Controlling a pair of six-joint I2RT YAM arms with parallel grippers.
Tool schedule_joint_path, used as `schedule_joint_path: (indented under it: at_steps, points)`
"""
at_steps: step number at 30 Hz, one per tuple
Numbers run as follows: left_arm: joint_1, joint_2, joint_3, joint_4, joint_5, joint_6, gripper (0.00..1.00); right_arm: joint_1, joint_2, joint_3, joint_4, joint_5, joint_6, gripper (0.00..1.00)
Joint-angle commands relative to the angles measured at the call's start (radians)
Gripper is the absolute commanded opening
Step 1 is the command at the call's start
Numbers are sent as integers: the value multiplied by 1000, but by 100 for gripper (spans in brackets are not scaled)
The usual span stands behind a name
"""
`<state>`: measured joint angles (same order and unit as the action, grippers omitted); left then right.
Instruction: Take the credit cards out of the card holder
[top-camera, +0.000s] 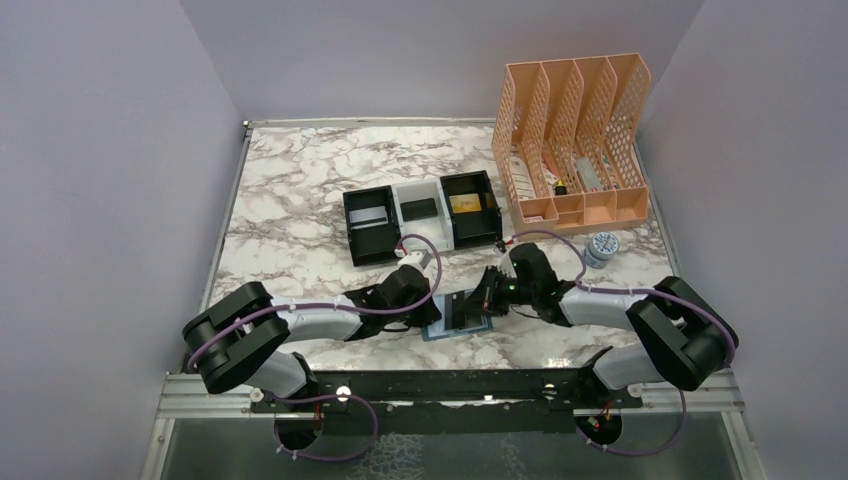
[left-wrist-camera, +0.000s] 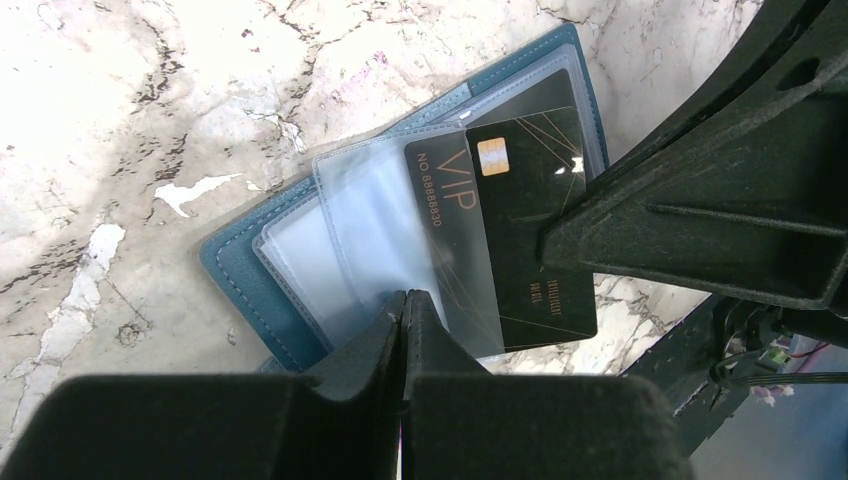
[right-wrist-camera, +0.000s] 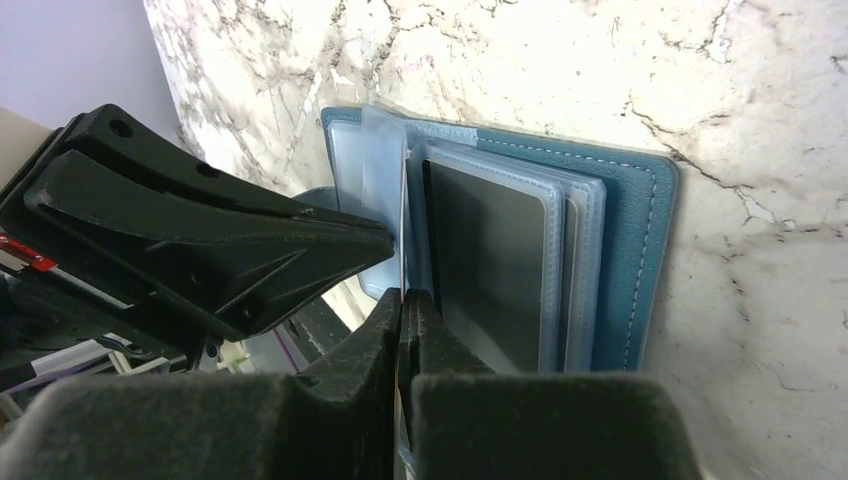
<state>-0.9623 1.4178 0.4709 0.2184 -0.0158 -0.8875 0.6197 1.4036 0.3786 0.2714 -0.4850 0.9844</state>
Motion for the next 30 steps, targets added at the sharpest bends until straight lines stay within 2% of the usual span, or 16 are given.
schedule_joint_path:
  at_steps: [1,7,16,23,26,30]
  points:
    - [-1,29,-44,-174,-54,44,0,-5,-30,25,-12,-6,-45,1]
    - [-2,-7,-39,-187,-64,49,0,-5,-79,78,-129,77,-135,1]
    - [-1,-60,0,-242,-94,68,0,-5,-151,92,-186,139,-227,1]
    - [-1,-108,12,-282,-107,64,12,-5,-109,108,-151,76,-279,1]
    - [-1,-135,18,-305,-110,64,20,-5,-36,151,-165,-25,-297,1]
    - [-1,-171,21,-324,-108,68,30,-5,41,155,-88,-143,-262,1]
